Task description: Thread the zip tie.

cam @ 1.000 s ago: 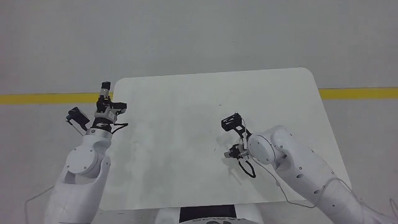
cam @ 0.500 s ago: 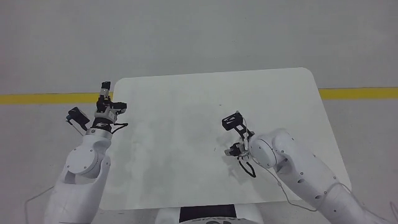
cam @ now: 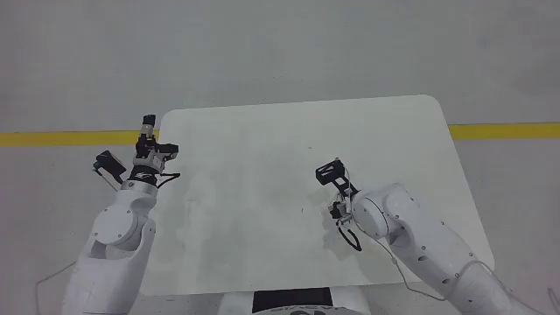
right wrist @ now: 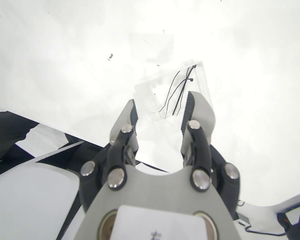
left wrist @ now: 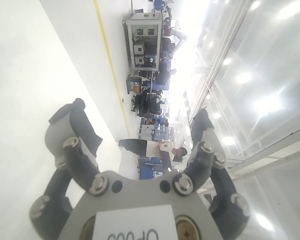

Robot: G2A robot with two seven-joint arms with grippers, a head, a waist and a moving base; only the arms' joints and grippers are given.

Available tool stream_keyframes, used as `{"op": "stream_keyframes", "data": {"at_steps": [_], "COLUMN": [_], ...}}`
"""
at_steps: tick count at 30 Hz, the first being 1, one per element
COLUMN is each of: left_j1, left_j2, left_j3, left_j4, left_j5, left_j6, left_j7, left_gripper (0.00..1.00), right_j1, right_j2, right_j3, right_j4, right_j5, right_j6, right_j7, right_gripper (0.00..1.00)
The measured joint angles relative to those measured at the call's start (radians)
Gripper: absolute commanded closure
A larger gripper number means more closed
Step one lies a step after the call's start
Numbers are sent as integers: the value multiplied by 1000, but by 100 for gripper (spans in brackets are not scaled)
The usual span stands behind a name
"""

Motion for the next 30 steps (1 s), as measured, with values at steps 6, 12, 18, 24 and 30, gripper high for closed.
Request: {"op": "stream_keyframes", "data": {"at_steps": [6,12,18,24,30], "left_j1": [0,0,0,0,0], "left_j2": [0,0,0,0,0], "left_j3": [0,0,0,0,0], "left_j4": [0,0,0,0,0], "left_j5": [0,0,0,0,0], "left_j6": [0,0,0,0,0], "left_j7": [0,0,0,0,0], "left_gripper": [0,0,0,0,0], "right_j1": [4,12,17,21,30], "right_j2": [-9,-19,-29,-39,-50], "right_j3": [-11,-23,-37,-47,-55], "right_j4": [33,70,99,122,148], "right_j5": [-9,-23,-47,-60,-65], "right_j6": [7,17,32,37,41], "right_j7": [-15,-24,-28,-24,-26], "right_gripper": [75,78,89,89,91]}}
